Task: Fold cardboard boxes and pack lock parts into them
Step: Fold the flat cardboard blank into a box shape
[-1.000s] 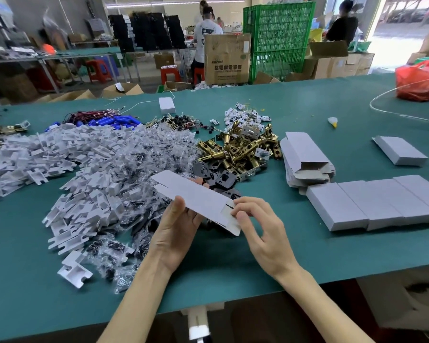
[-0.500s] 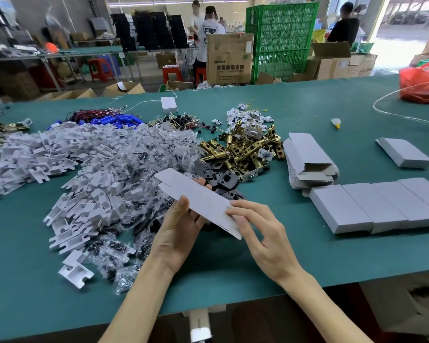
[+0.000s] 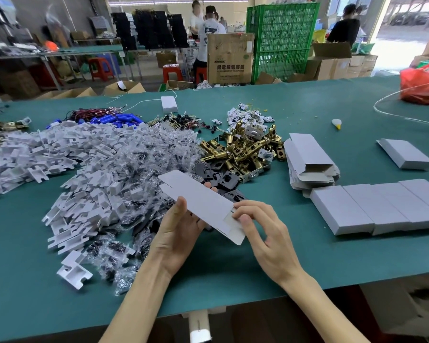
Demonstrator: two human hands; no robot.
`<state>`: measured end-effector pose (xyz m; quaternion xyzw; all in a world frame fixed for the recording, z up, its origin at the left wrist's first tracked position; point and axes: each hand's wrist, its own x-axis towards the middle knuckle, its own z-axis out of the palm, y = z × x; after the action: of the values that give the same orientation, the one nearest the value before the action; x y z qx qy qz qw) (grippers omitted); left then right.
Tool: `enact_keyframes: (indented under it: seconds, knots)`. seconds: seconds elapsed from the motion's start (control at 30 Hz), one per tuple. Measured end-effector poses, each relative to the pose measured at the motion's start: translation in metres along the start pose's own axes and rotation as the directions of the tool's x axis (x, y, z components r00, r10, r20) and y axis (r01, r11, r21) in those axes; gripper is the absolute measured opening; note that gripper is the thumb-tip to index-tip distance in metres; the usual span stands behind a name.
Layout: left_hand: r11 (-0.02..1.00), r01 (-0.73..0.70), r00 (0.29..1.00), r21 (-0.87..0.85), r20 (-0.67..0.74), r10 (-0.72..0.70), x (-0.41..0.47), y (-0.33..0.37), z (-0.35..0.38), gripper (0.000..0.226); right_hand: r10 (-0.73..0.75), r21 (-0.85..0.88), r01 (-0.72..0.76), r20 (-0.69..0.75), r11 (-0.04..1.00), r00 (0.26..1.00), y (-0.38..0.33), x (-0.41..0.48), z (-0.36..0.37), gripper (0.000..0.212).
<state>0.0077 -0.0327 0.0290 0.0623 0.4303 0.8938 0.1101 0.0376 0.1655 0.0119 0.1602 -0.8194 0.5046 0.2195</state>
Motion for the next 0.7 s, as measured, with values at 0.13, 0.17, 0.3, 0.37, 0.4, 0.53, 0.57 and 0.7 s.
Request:
enact_keyframes:
  seconds: [0.13, 0.17, 0.3, 0.37, 0.4, 0.53, 0.57, 0.7]
  knots:
    - [0.999, 0.012, 0.999, -0.030, -0.031, -0.013, 0.0007, -0.0006, -0.0010, 0.108, -0.002, -0.001, 0.002, 0.017, 1.000, 1.000, 0.0001, -0.0002, -0.0004, 0.023]
    - [0.999, 0.009, 0.999, -0.031, -0.035, -0.010, 0.0010, -0.0005, -0.0012, 0.107, -0.006, -0.004, 0.006, 0.022, 1.000, 1.000, 0.0001, -0.0002, -0.0005, 0.024]
    - [1.000, 0.011, 0.999, -0.014, -0.039, -0.011, 0.0014, -0.0008, 0.0001, 0.109, -0.011, -0.005, 0.011, 0.042, 1.000, 0.999, 0.0001, -0.0007, -0.0010, 0.026]
    - [1.000, 0.009, 0.999, -0.016, -0.046, -0.010, 0.0017, -0.0012, 0.0005, 0.111, -0.005, 0.001, 0.005, 0.047, 1.000, 0.999, 0.0001, -0.0005, -0.0011, 0.028]
    - [1.000, 0.007, 0.999, -0.017, -0.051, -0.008, 0.0018, -0.0011, 0.0006, 0.112, -0.002, 0.007, 0.002, 0.046, 1.000, 0.999, 0.0001, -0.0005, -0.0013, 0.028]
    - [1.000, 0.007, 0.998, -0.021, -0.060, -0.008, 0.0033, -0.0005, 0.0005, 0.107, -0.009, 0.014, 0.008, 0.030, 1.000, 1.000, 0.0010, -0.0002, -0.0019, 0.027]
    - [0.999, 0.009, 0.998, -0.035, -0.056, -0.011, 0.0039, -0.0007, -0.0004, 0.103, -0.011, 0.012, 0.010, 0.029, 1.000, 1.000, 0.0011, 0.0000, -0.0017, 0.028]
    - [1.000, 0.012, 0.999, -0.011, -0.048, -0.013, 0.0052, -0.0016, -0.0017, 0.083, -0.009, 0.018, 0.009, 0.039, 1.000, 0.999, 0.0015, 0.0002, -0.0013, 0.029]
